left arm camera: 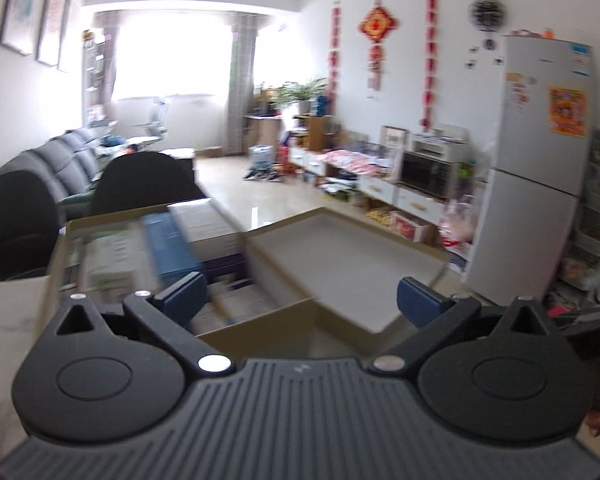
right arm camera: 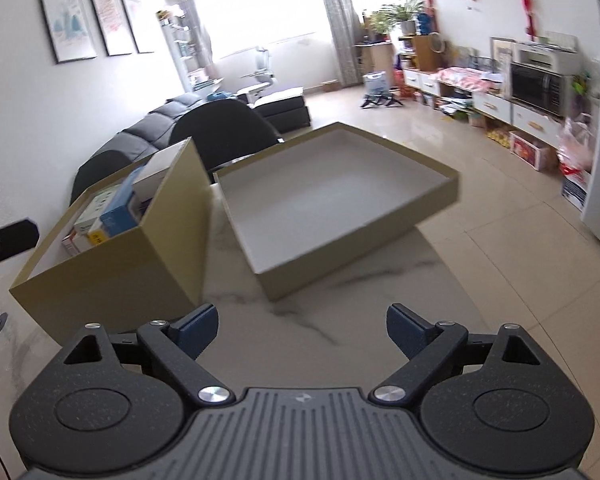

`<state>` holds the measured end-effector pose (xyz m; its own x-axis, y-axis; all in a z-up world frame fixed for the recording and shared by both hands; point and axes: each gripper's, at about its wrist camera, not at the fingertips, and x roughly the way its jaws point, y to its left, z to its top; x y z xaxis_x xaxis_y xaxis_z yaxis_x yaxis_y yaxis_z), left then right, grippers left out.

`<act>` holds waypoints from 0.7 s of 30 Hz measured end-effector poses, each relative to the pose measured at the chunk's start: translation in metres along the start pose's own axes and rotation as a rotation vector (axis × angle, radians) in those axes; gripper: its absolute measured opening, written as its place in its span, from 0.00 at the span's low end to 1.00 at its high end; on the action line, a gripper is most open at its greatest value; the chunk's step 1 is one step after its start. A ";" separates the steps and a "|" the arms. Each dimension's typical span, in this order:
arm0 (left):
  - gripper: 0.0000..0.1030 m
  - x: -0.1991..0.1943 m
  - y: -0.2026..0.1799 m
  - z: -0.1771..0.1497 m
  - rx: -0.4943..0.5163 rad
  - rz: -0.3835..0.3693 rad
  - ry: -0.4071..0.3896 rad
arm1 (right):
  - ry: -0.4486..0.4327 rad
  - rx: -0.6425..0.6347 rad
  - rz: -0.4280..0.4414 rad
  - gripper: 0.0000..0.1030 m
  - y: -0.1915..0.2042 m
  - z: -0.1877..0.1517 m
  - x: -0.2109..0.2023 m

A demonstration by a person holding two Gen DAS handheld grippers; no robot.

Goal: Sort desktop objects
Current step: 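Move the left gripper to the empty beige lid and grasp its rim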

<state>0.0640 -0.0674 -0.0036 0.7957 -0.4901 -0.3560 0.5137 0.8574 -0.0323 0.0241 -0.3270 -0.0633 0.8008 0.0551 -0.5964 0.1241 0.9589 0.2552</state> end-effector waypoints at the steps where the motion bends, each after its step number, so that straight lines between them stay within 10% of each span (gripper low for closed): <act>1: 1.00 0.003 -0.007 0.001 0.015 -0.020 -0.001 | -0.006 0.002 -0.012 0.91 -0.003 -0.002 -0.004; 12: 1.00 0.060 -0.060 -0.012 0.126 -0.209 0.070 | -0.041 0.056 -0.113 0.93 -0.043 -0.026 -0.038; 21: 1.00 0.118 -0.077 -0.031 0.207 -0.197 0.138 | -0.035 0.102 -0.211 0.94 -0.076 -0.036 -0.052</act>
<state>0.1081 -0.1863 -0.0718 0.6303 -0.6058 -0.4855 0.7195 0.6908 0.0721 -0.0481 -0.3925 -0.0789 0.7702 -0.1550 -0.6186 0.3483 0.9148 0.2044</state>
